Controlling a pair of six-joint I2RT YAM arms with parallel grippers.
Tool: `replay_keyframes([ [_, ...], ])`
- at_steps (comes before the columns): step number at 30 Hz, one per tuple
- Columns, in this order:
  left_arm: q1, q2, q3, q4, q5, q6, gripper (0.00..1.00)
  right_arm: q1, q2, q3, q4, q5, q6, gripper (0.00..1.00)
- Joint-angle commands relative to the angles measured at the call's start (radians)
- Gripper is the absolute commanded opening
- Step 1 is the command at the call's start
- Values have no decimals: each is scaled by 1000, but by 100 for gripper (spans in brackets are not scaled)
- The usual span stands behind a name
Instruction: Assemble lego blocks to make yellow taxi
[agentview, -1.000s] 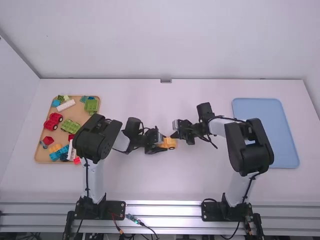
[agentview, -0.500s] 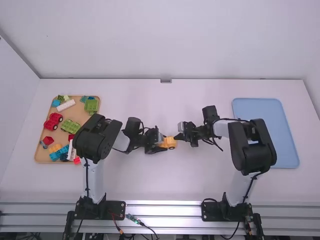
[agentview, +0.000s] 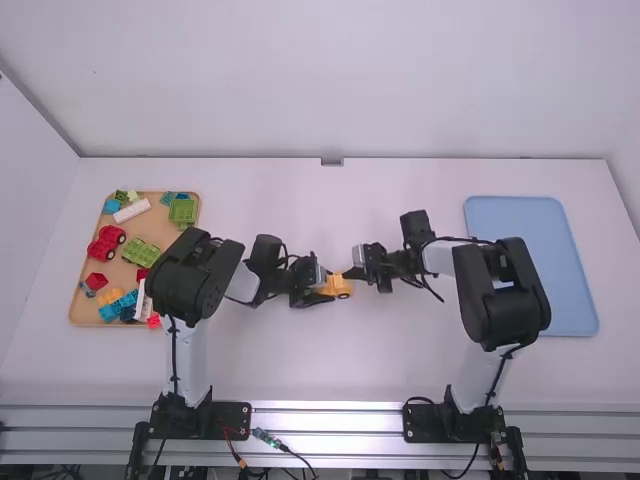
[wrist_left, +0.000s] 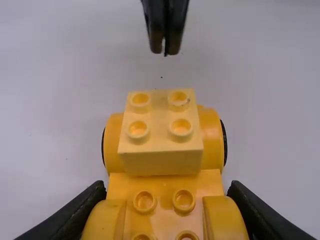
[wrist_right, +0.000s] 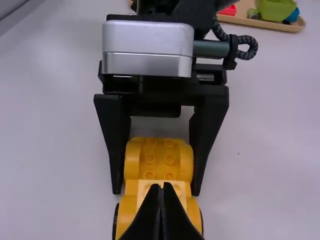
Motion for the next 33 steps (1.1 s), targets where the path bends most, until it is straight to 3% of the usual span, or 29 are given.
replay_keyframes([
  [1, 3, 33, -29, -25, -117, 18, 17, 4, 40, -5, 22, -19, 48, 0],
  [9, 3, 33, -33, -30, -120, 20, 17, -5, 45, 17, -89, -41, -51, 0],
  [20, 3, 33, -35, -27, -117, 17, 16, 5, 45, -12, 23, -34, 18, 0],
  [33, 4, 33, -32, -32, -117, 17, 14, 11, 46, -13, 30, -11, 22, 0],
])
